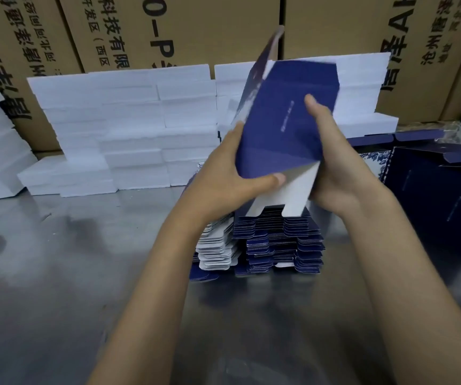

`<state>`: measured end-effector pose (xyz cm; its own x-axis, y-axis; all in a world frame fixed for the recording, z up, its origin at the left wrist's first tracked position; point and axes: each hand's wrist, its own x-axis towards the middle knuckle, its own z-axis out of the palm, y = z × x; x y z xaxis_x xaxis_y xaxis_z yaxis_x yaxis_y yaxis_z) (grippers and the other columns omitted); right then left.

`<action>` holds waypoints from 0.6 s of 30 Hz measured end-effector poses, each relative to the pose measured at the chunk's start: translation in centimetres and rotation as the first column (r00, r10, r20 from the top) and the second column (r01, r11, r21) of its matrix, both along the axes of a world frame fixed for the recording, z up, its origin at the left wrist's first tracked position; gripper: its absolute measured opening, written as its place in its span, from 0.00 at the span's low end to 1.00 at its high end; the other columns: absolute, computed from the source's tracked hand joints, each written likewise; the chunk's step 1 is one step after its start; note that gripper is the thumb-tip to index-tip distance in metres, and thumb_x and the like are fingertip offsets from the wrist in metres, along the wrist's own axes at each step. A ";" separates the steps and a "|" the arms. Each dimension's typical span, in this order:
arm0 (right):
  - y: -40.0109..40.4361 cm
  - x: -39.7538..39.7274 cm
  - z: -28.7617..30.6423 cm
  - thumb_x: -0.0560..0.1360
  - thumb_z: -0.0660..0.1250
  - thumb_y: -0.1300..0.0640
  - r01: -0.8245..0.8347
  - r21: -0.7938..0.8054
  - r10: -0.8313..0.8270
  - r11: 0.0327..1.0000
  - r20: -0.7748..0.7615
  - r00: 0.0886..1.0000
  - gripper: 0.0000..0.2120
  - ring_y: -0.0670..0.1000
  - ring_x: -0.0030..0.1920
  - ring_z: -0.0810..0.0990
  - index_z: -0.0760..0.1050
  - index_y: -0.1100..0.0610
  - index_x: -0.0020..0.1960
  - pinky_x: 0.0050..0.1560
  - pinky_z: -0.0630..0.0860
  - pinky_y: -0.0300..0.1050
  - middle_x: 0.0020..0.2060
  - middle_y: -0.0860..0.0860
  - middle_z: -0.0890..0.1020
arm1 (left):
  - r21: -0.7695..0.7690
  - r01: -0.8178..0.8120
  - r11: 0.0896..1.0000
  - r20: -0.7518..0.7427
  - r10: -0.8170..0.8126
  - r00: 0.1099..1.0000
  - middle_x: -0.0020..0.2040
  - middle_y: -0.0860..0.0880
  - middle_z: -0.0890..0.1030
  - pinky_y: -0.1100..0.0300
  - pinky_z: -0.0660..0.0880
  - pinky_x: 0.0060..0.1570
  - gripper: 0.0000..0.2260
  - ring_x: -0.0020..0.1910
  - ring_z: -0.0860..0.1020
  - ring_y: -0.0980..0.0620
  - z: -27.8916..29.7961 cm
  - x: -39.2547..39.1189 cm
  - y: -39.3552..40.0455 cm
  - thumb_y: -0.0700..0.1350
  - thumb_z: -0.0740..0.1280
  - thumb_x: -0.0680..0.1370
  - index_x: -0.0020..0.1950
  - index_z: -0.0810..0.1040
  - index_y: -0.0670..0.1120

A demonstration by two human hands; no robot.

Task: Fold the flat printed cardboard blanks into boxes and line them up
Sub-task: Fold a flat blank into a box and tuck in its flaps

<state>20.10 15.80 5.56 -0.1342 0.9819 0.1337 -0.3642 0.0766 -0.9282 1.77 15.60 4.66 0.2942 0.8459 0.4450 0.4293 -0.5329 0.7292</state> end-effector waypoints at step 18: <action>1.7 3.1 -4.5 0.73 0.74 0.53 -0.102 -0.208 0.127 0.973 0.111 0.986 0.10 0.52 0.46 0.88 0.88 0.57 0.50 0.39 0.83 0.44 0.51 0.55 0.88 | -0.525 0.043 0.850 0.498 0.266 0.826 0.50 0.49 0.87 0.59 0.81 0.33 0.09 0.41 0.86 0.52 -2.7 -7.2 3.1 0.48 0.70 0.79 0.58 0.82 0.48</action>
<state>23.23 17.53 1.10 -0.2507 0.9640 -0.0891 -0.2418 -0.1514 -0.9584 -5.47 18.72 2.01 0.0292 0.9995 0.0093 -0.0788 -0.0070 0.9969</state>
